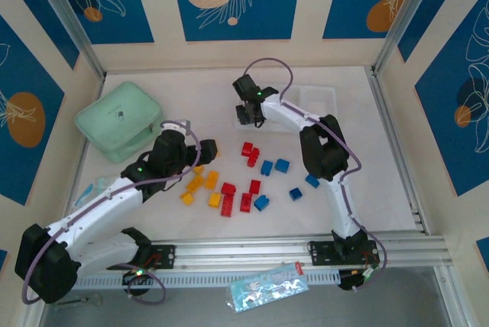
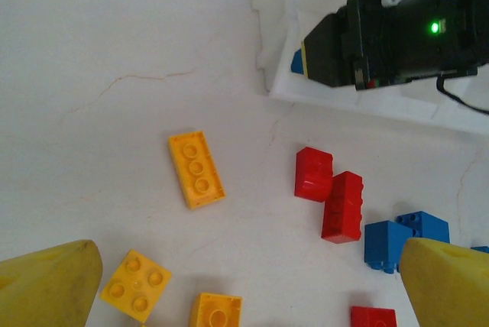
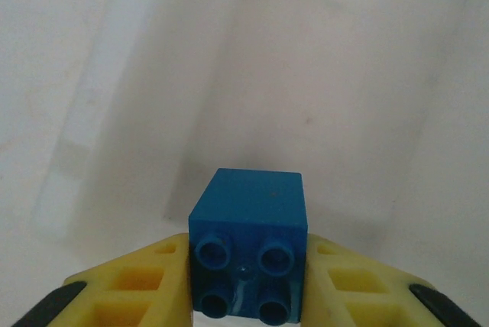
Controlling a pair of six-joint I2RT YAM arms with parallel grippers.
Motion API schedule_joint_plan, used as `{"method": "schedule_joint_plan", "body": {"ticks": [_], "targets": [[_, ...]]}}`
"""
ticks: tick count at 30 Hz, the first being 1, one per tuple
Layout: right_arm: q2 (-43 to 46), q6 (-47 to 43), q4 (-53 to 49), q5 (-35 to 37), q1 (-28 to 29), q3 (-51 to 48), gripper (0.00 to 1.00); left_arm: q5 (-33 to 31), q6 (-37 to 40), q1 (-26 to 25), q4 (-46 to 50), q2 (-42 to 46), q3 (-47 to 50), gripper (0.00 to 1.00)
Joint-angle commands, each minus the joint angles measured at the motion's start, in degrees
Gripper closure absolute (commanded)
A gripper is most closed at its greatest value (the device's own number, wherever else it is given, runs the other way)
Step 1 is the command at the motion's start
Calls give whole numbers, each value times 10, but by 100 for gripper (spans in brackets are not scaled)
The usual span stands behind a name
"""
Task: Sort the legos into containers by color
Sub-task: Place the lego in the container, then pick up the lego from the center of the table.
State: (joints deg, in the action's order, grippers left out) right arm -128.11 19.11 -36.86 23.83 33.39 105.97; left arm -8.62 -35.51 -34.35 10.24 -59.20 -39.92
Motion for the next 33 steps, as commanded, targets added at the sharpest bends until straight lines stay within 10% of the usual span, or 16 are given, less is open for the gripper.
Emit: {"method": "schedule_joint_plan", "body": {"ticks": [1, 14, 33], "targets": [[51, 16, -7, 1, 4, -33, 64, 4, -12, 5, 6, 17, 6, 1], [177, 28, 8, -20, 9, -89, 43, 46, -36, 5, -11, 18, 3, 1], [454, 103, -26, -54, -16, -438, 24, 70, -64, -105, -81, -43, 18, 1]]}}
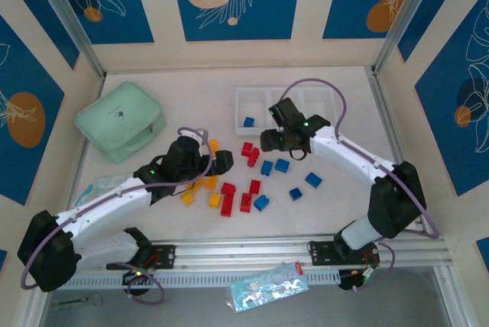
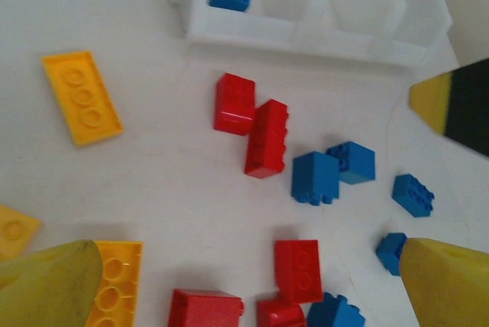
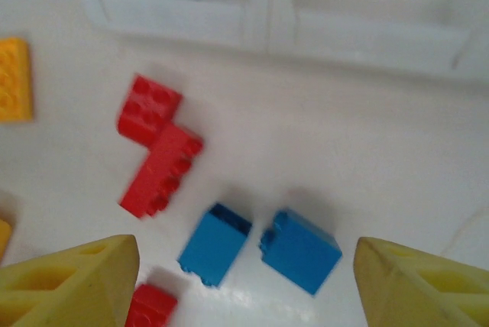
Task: Sort the legos into containers by color
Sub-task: Pick up the lego from the center of the table.
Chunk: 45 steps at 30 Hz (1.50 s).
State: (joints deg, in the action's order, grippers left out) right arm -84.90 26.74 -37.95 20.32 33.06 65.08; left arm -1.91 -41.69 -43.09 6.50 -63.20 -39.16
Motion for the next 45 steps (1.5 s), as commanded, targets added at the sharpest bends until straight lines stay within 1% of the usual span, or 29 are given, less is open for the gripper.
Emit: {"method": "schedule_joint_plan", "body": {"ticks": [1, 6, 10, 17, 23, 30, 34, 42, 45], "targets": [[25, 34, -14, -29, -19, -44, 23, 2, -3, -23, -53, -6, 13, 1], [35, 66, 30, -78, -35, -113, 20, 0, -6, -49, -66, -33, 9, 1], [23, 77, 63, -101, -44, -136, 19, 2, -2, -62, -74, -52, -2, 1], [-16, 91, 90, -96, -55, -136, 19, -8, -1, -68, -73, -66, -15, 1], [-53, 97, 101, -72, -55, -120, 25, -10, -1, -69, -62, -72, -21, 1], [-73, 94, 119, -67, -60, -125, 34, -16, 7, -69, -46, -73, -31, 1], [-70, 87, 120, -68, -60, -130, 41, -21, 9, -69, -40, -73, -32, 1], [-38, 68, 97, -30, -45, -133, 54, -31, 10, -69, -37, -69, -33, 1], [-20, 59, 81, -17, -37, -123, 57, -41, 19, -68, -25, -60, -35, 1]]}}
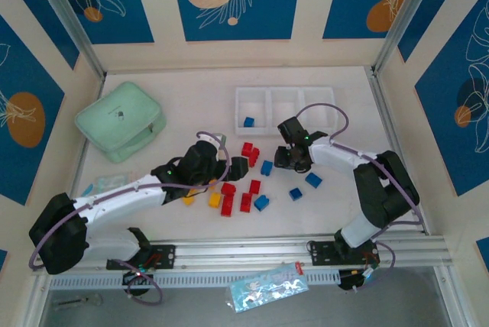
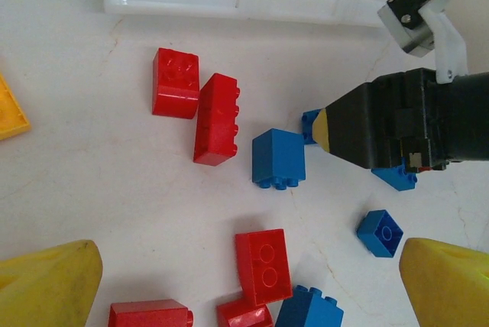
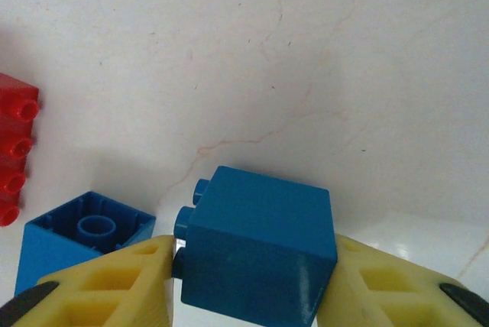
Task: Sort the legos into containers by color
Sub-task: Pick up the lego from the center of the table, then place the lego in the container.
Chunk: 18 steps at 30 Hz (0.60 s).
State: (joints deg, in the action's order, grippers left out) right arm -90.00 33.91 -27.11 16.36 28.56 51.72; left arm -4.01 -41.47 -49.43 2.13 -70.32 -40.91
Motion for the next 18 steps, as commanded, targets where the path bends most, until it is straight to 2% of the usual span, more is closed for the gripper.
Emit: {"method": "schedule_joint_plan", "body": {"ticks": [1, 9, 18], "targets": [[37, -17, -34, 30, 14, 15, 57, -29, 19, -5, 27, 17, -19, 1], [48, -51, -65, 62, 57, 87, 58, -94, 62, 3, 74, 99, -9, 1], [-61, -78, -66, 44, 73, 258, 58, -124, 97, 37, 139, 150, -21, 1]]}}
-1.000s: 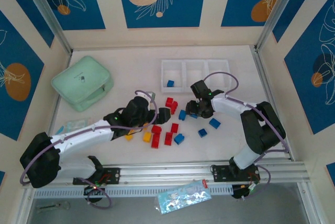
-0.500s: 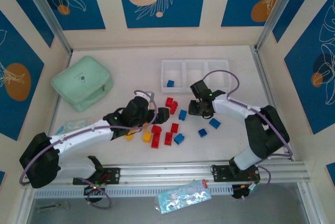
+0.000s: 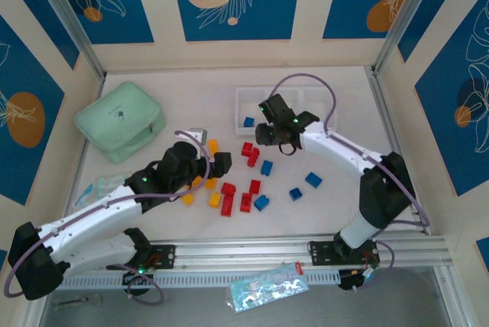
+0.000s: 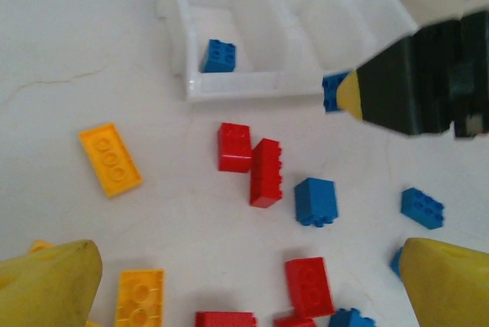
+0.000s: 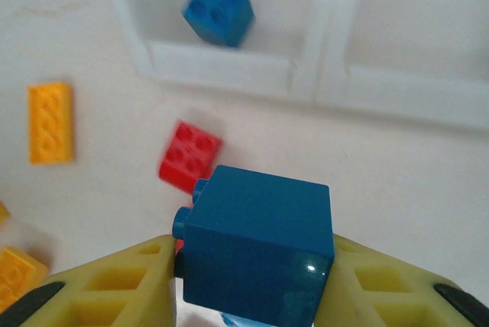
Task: Sort the legos into containers by color
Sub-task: Place the lego in the container.
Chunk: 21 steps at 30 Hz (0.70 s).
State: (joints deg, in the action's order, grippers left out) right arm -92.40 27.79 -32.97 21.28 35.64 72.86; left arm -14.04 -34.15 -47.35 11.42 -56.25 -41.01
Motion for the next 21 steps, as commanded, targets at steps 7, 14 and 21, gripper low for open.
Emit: {"method": "schedule_joint_plan", "body": {"ticks": [7, 14, 21], "targets": [[-156, -37, -19, 3, -9, 193, 58, 6, 35, 71, 51, 18, -21, 1], [-266, -54, -39, 15, -25, 314, 58, 52, 22, 130, 28, 7, -10, 1], [-341, -65, -46, 16, -38, 392, 56, 85, 14, 159, 14, -2, -7, 1]]}}
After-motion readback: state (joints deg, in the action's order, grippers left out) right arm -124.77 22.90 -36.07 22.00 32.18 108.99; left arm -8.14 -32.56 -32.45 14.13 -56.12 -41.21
